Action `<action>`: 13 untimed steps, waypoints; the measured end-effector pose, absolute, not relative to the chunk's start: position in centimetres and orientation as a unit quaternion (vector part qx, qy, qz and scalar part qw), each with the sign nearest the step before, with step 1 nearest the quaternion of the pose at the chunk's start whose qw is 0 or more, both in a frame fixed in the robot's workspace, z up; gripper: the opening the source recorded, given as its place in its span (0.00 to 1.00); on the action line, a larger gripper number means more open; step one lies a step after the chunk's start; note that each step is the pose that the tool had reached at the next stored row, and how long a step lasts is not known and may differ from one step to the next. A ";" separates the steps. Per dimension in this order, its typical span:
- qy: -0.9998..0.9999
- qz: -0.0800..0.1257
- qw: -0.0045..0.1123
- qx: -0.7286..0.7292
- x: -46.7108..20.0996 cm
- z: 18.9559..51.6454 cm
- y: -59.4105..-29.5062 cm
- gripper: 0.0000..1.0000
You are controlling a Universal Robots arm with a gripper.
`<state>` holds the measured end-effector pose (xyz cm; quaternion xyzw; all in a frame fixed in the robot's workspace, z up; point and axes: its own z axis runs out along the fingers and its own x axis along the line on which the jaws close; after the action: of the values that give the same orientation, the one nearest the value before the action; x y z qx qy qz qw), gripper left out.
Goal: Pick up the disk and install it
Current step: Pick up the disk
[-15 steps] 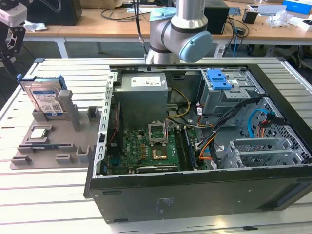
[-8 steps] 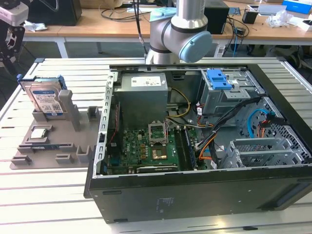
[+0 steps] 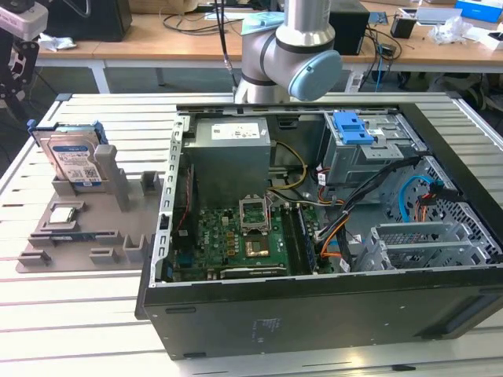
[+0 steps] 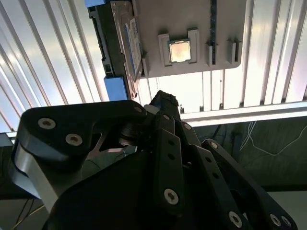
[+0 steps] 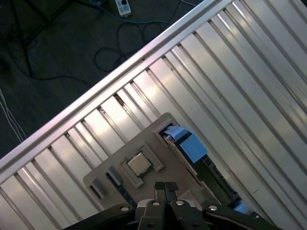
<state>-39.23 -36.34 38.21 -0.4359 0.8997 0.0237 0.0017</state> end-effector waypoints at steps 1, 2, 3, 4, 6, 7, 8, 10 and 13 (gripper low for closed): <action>0.898 0.024 0.002 -0.439 -39.2 38.2 -36.3 0.11; 0.897 0.024 0.001 -0.441 -39.2 38.2 -36.3 0.11; 0.894 0.024 0.001 -0.447 -39.2 38.2 -36.3 0.11; 0.892 0.024 0.001 -0.451 -39.2 38.2 -36.3 0.11; 0.889 0.024 0.001 -0.457 -39.2 38.2 -36.3 0.11; 0.888 0.024 0.001 -0.460 -39.2 38.2 -36.3 0.11; 0.886 0.024 0.001 -0.463 -39.2 38.2 -36.3 0.11; 0.883 0.024 0.001 -0.469 -39.2 38.2 -36.3 0.11; 0.879 0.024 0.001 -0.475 -39.2 38.2 -36.3 0.11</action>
<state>-39.23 -36.34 38.21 -0.4755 0.8794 0.0238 0.0006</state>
